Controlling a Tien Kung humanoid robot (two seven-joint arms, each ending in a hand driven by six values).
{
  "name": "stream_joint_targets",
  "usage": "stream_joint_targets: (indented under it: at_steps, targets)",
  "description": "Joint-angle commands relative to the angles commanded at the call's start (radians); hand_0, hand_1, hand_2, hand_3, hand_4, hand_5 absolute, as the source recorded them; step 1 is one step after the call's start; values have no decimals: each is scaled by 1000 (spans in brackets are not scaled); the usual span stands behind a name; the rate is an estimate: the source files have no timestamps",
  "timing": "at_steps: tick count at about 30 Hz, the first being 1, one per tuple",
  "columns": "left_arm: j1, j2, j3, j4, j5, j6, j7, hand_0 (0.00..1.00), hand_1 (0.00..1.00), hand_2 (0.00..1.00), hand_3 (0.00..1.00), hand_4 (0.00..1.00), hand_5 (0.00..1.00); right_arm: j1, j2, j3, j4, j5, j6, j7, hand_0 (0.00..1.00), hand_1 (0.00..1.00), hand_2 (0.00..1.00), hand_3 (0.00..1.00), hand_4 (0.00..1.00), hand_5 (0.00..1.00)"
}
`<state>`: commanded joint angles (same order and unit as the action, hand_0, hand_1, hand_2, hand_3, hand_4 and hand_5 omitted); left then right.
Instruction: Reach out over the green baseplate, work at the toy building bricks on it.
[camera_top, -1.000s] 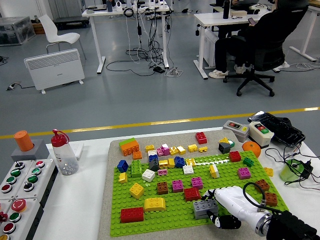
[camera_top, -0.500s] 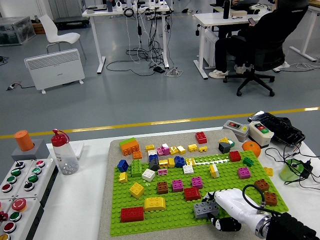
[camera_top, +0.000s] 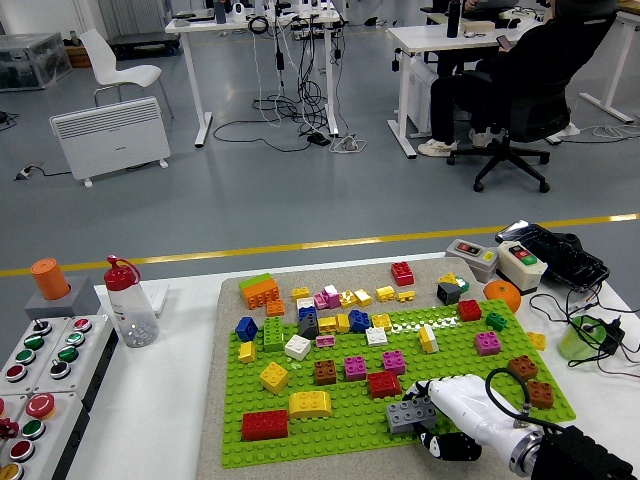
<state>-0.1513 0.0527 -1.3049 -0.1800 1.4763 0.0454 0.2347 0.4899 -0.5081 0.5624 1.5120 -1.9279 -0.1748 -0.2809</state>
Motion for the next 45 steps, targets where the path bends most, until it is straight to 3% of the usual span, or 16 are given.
stream_joint_targets:
  at_steps: [25, 45]
  targets:
    - [-11, 3, 3, 0, -5, 0, -2, 653, 686, 673, 576, 288, 998, 10, 43, 21, -24, -2, -29, -14, 612, 690, 701, 588, 473, 218]
    - [-13, 3, 5, 0, -7, 0, -1, 653, 686, 671, 576, 289, 998, 26, 52, 11, -61, -17, -7, -26, 633, 698, 706, 590, 472, 227]
